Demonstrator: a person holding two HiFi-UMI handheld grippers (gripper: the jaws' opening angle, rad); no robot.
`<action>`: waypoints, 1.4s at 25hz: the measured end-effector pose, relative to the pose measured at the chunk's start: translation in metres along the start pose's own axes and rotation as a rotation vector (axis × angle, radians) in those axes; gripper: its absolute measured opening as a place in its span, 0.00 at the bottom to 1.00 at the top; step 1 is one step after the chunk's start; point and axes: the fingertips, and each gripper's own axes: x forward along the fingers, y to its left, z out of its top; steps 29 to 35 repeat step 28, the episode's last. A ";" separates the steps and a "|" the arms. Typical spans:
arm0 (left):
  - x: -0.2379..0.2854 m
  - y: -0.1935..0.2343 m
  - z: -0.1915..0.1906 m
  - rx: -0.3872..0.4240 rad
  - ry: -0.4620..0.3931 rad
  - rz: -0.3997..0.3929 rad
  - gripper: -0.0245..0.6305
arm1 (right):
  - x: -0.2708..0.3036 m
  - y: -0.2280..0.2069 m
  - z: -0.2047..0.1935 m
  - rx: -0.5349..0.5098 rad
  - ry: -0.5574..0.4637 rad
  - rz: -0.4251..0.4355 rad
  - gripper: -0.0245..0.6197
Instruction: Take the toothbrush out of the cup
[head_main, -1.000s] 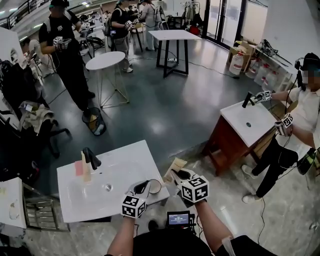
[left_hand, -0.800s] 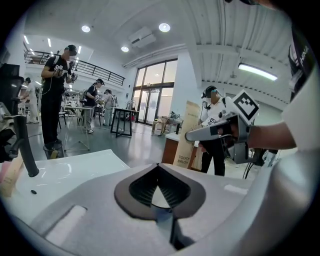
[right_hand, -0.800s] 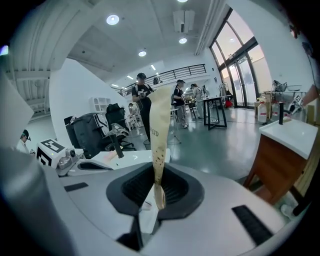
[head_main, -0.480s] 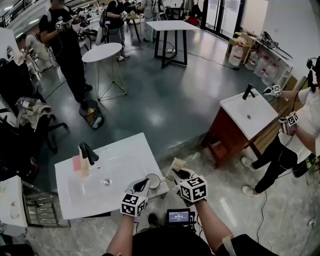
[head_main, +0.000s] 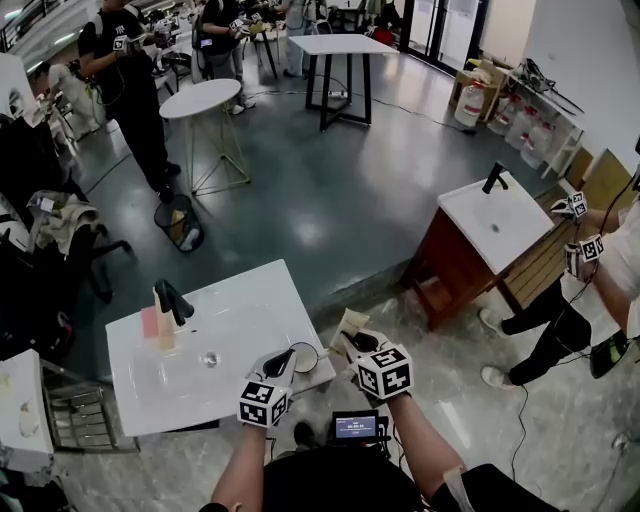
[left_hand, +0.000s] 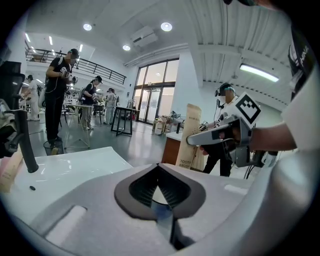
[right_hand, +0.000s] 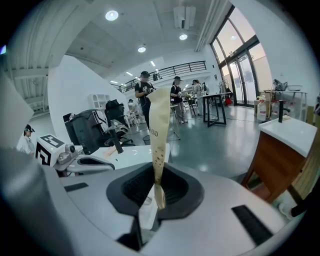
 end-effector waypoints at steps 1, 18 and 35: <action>0.000 0.000 0.001 0.000 -0.002 0.000 0.05 | -0.001 0.000 0.000 -0.002 0.001 -0.001 0.11; -0.001 0.005 0.005 0.011 -0.006 0.015 0.05 | 0.003 0.003 0.002 -0.006 -0.001 0.000 0.11; 0.001 0.004 0.006 0.019 -0.006 0.014 0.05 | 0.001 0.003 0.003 -0.011 -0.001 0.003 0.11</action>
